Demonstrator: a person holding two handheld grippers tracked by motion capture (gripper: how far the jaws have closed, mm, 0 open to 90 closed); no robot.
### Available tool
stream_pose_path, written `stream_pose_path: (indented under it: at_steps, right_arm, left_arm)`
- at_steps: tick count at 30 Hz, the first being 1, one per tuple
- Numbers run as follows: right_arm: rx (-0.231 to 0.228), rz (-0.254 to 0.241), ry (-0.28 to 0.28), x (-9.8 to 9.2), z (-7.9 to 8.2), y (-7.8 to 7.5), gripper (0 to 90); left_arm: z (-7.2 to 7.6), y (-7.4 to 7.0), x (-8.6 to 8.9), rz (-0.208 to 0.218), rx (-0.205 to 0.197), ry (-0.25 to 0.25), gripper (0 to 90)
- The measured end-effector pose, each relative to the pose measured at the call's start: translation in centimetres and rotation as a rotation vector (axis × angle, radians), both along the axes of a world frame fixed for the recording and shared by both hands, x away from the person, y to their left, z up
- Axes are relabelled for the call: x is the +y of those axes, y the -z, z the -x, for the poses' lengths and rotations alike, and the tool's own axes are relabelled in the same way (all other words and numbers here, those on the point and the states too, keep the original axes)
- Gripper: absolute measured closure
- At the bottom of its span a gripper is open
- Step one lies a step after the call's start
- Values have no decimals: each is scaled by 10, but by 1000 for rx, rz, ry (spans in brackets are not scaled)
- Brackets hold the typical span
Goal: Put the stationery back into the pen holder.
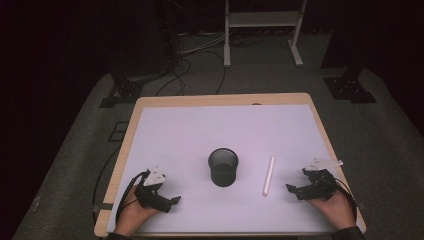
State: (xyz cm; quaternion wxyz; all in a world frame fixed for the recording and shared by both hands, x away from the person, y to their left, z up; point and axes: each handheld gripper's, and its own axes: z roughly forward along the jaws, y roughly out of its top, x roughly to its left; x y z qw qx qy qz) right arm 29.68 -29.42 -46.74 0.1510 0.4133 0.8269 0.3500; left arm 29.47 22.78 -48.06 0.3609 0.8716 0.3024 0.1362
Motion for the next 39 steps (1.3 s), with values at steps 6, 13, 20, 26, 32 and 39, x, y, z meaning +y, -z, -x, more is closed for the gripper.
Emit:
stream_pose_path:
  at_steps: [6,13,20,26,32,39]
  right_arm:
    - [12,-9,13,8,-5,-12,93]
    - [20,-19,11,18,-17,-20,93]
    - [21,-10,10,28,-29,-24,94]
    - [19,2,12,37,-39,-25,96]
    - [31,7,38,43,-50,-27,98]
    - [25,26,43,52,-59,-28,149]
  left_arm:
    - [0,0,0,1,0,0,0]
    - [0,0,0,0,1,0,0]
    - [0,0,0,0,1,1,0]
    - [0,0,0,0,1,0,0]
    - [0,0,0,0,1,-1,0]
    - [0,0,0,0,1,-1,0]
